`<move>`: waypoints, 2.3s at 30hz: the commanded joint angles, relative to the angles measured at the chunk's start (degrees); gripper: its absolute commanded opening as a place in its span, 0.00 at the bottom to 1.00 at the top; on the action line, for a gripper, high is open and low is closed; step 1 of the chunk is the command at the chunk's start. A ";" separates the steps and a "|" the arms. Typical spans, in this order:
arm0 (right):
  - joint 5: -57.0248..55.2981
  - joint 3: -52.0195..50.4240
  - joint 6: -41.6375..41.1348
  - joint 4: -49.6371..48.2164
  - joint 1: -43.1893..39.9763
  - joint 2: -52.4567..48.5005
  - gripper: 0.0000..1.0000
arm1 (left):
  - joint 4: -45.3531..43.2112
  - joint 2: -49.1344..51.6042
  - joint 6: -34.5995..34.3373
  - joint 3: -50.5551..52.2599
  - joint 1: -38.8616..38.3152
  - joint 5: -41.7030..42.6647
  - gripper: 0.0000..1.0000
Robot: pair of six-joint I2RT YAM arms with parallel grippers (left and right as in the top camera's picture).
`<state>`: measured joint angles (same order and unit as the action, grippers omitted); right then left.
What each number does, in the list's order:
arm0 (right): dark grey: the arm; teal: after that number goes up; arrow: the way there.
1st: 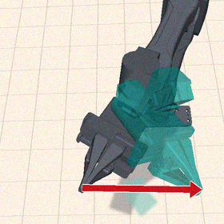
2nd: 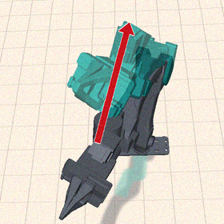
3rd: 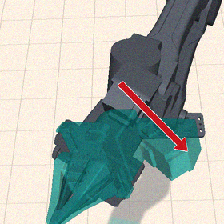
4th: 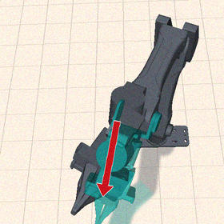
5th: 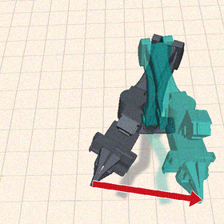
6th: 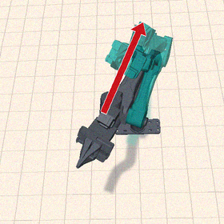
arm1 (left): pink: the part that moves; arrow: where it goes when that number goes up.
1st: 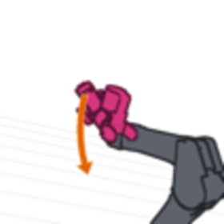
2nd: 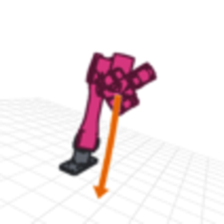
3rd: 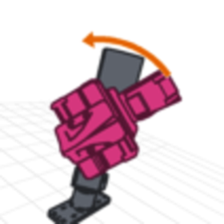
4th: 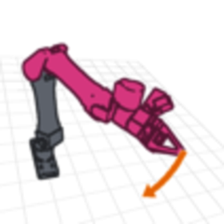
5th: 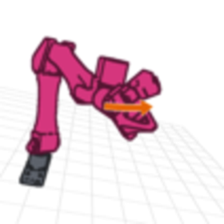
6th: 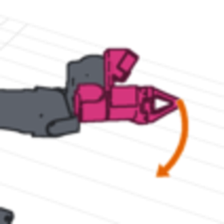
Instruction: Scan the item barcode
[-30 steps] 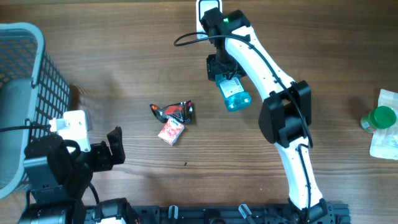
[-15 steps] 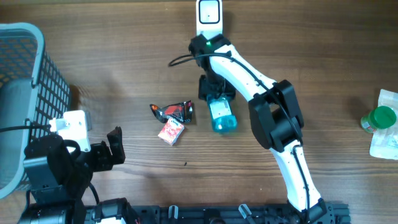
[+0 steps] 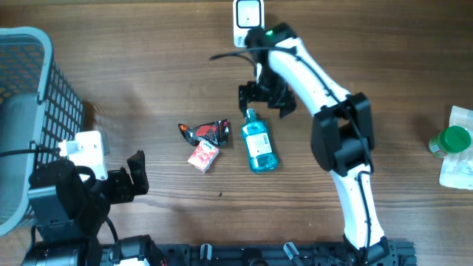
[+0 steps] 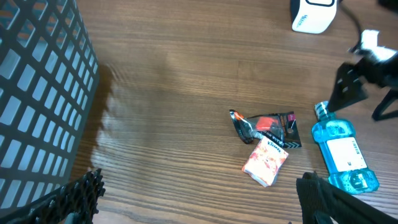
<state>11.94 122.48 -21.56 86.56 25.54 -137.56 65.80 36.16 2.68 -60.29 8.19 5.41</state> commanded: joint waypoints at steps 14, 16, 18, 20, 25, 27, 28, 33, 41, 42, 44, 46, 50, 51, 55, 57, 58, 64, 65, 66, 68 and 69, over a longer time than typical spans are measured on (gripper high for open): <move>-12.81 -1.77 8.90 -11.17 7.93 0.11 0.97 | -0.13 -0.09 -0.55 0.02 -0.37 0.28 1.00; -13.90 -2.86 6.97 -12.87 7.69 -0.17 0.95 | -0.13 -0.09 -0.55 0.02 -0.35 0.28 1.00; -14.08 -4.00 6.16 -14.75 6.82 -0.68 0.87 | -0.13 -0.09 -0.55 0.02 -0.37 0.28 1.00; -13.79 -4.00 6.19 -14.78 6.60 -1.38 0.72 | -0.13 -0.09 -0.55 0.02 -0.35 0.28 1.00; -6.78 -4.00 8.00 -13.94 6.64 -3.61 0.64 | -0.13 -0.09 -0.55 0.02 -0.35 0.28 1.00; -5.84 -4.11 7.98 -12.96 6.64 -4.11 0.62 | -0.13 -0.09 -0.55 0.02 -0.35 0.28 1.00; -5.86 -4.11 8.00 -12.39 6.69 -4.42 0.62 | -0.13 -0.09 -0.55 0.02 -0.35 0.28 1.00; -5.88 -4.11 7.52 -10.88 6.69 -4.76 0.45 | -0.15 -0.09 -0.55 0.02 -0.37 0.28 1.00; -5.90 -2.86 6.99 -10.75 6.62 -4.74 0.23 | -0.13 -0.09 -0.55 0.02 -0.37 0.28 1.00; -5.90 -1.75 7.02 -10.25 6.56 -4.72 0.22 | -0.13 -0.09 -0.55 0.02 -0.35 0.28 1.00; -5.90 1.62 6.97 -8.63 6.45 -4.61 0.21 | -0.13 -0.09 -0.55 0.02 -0.35 0.28 1.00; -5.92 6.14 6.88 -5.95 6.40 -4.20 0.20 | -0.13 -0.09 -0.55 0.04 -0.37 0.28 1.00; -6.32 15.61 6.40 -0.48 6.43 -3.96 0.18 | -0.13 -0.09 -0.55 0.02 -0.35 0.28 1.00; -6.34 17.79 6.40 0.66 6.43 -3.96 0.17 | -0.13 -0.09 -0.55 0.02 -0.37 0.28 1.00; -9.86 22.53 4.79 3.74 6.43 -2.95 0.16 | -0.13 -0.09 -0.55 0.02 -0.35 0.28 1.00; -10.78 22.86 4.90 4.52 6.43 -1.95 0.15 | -0.13 -0.09 -0.55 0.02 -0.35 0.28 1.00; -10.84 22.86 4.87 4.66 6.43 -1.36 0.15 | -0.13 -0.09 -0.55 0.02 -0.37 0.28 1.00; -17.31 22.95 4.92 0.68 6.43 3.43 0.16 | -0.13 -0.09 -0.55 0.02 -0.35 0.28 1.00; -20.55 22.95 4.90 -2.38 6.43 4.02 0.16 | -0.13 -0.09 -0.55 0.02 -0.35 0.28 1.00; -21.16 22.93 4.90 -4.31 6.43 4.07 0.16 | -0.13 -0.09 -0.55 0.02 -0.35 0.28 1.00; -21.18 22.91 4.90 -7.02 6.43 4.04 0.11 | -0.13 -0.09 -0.55 0.02 -0.35 0.28 1.00; -21.18 22.91 4.90 -9.14 6.47 4.00 0.07 | -0.13 -0.09 -0.55 0.02 -0.35 0.28 1.00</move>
<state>-6.48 143.85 -15.86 80.84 31.88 -136.07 65.82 36.16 2.66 -60.31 8.19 5.41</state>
